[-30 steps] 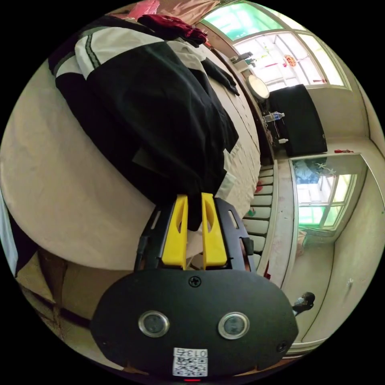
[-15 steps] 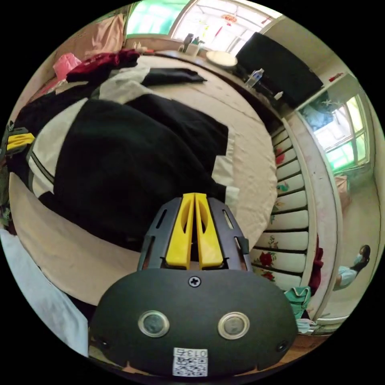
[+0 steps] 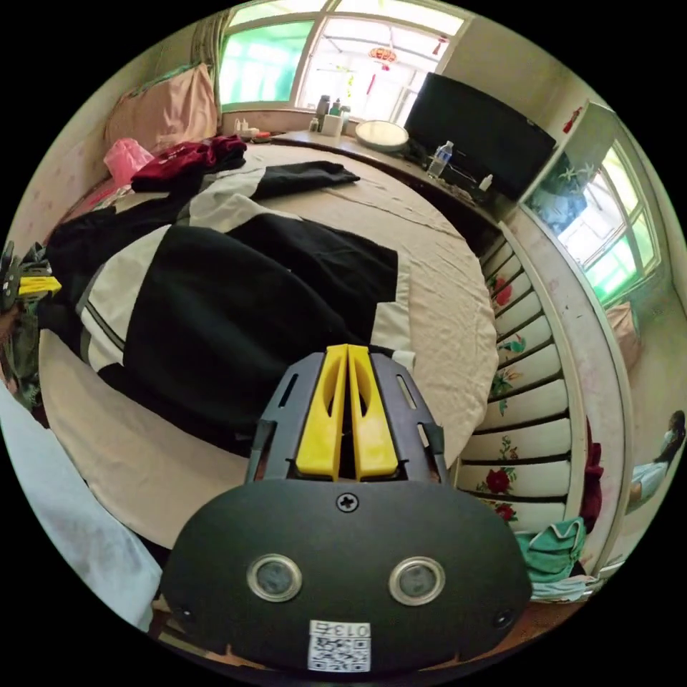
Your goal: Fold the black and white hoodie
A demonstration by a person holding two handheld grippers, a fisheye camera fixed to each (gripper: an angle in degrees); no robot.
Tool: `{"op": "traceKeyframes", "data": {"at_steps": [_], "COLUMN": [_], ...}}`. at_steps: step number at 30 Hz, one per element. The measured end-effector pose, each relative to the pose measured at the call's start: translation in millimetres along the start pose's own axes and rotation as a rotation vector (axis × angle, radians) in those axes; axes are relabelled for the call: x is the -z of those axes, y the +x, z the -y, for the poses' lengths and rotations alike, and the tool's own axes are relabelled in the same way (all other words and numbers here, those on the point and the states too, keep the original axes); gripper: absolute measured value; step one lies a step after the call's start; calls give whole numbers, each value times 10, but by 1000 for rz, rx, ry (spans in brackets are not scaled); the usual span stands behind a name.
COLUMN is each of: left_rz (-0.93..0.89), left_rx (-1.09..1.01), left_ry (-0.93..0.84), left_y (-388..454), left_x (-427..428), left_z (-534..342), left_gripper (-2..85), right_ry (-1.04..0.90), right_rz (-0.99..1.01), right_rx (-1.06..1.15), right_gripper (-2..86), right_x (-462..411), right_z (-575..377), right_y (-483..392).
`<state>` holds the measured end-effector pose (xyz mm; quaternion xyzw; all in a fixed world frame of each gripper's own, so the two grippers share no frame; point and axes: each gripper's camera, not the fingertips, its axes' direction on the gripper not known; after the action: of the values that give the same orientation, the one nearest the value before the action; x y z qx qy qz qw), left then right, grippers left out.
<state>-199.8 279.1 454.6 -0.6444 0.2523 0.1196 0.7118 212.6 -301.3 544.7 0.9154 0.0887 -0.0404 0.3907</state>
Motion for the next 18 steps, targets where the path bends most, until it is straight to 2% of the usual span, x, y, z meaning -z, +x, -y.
{"op": "traceKeyframes", "data": {"at_steps": [2, 3, 6, 8, 10, 13, 15, 18], "left_rz": [23, -28, -124, -168, -238, -161, -108, -153], "left_rx": [4, 27, 104, 135, 258, 378, 389, 337], "left_ry": [-89, -104, -84, -95, -88, 159, 181, 184], "left_y": [-63, -162, -447, -594, -978, -1632, -2013, -2501], "left_x": [-219, -319, -268, -190, 76, 710, 793, 555], "left_z": [8, 6, 27, 48, 77, 133, 428, 1215], "left_gripper": [-3, -3, -3, -3, -2, 4, 11, 48], "right_ry": [-145, -209, -176, -235, -262, -57, -17, 0], "right_rz": [-51, -69, -1, 30, 64, 48, 37, 94], "right_rx": [32, 33, 35, 63, 30, -93, -71, 19], "right_gripper": [-1, -1, 0, 3, 7, 33, 66, 93], "right_x": [-341, -461, -513, -483, -379, 21, 62, -147], "right_z": [33, 18, -66, 68, 208, 450, 718, 1322], "right_y": [-40, -23, 136, 232, 377, 800, 961, 1037]}}
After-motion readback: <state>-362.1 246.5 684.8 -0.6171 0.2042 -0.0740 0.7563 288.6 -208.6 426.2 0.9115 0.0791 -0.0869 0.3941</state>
